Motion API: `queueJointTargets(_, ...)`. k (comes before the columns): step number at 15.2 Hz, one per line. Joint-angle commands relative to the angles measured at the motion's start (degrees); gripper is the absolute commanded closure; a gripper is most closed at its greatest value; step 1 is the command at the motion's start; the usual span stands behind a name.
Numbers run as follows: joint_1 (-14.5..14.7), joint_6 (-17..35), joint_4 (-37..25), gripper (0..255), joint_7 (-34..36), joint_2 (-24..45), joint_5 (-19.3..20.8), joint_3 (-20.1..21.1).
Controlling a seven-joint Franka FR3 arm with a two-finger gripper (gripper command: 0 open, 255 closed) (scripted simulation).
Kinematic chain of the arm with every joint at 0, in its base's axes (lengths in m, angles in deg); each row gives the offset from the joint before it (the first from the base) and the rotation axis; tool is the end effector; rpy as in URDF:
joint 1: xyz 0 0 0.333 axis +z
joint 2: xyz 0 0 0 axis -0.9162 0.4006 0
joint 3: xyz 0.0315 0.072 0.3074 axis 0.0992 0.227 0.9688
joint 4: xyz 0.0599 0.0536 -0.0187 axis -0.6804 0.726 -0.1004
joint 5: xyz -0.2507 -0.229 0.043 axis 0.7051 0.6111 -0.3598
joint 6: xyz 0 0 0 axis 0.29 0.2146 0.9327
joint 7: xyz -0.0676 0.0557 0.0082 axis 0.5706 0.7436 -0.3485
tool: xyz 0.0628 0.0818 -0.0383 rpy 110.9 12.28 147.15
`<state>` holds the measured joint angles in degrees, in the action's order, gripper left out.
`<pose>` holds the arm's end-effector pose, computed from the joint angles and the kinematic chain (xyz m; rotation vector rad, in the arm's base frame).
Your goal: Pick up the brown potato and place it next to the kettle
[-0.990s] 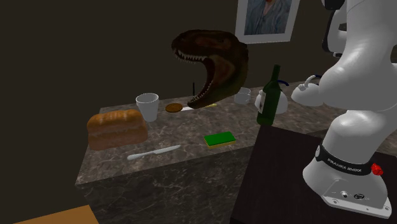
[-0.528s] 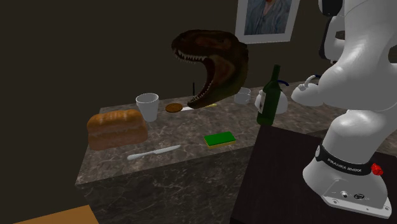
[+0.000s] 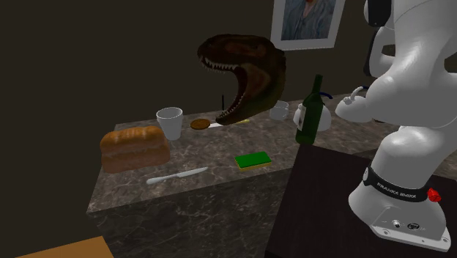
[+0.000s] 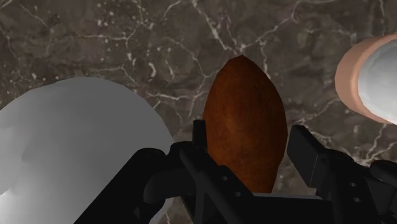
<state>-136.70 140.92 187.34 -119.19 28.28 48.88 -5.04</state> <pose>-0.0812 -0.6198 0.2187 2.9194 0.4852 -0.1540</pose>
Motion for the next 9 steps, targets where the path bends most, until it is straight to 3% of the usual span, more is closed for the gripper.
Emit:
queueJointTargets(1,-0.7,1.0,-0.3,255,-0.6,1.2,-0.7,0.9)
queueJointTargets(9,-3.1,4.2,-2.4,255,-2.1,6.0,-3.1,4.1)
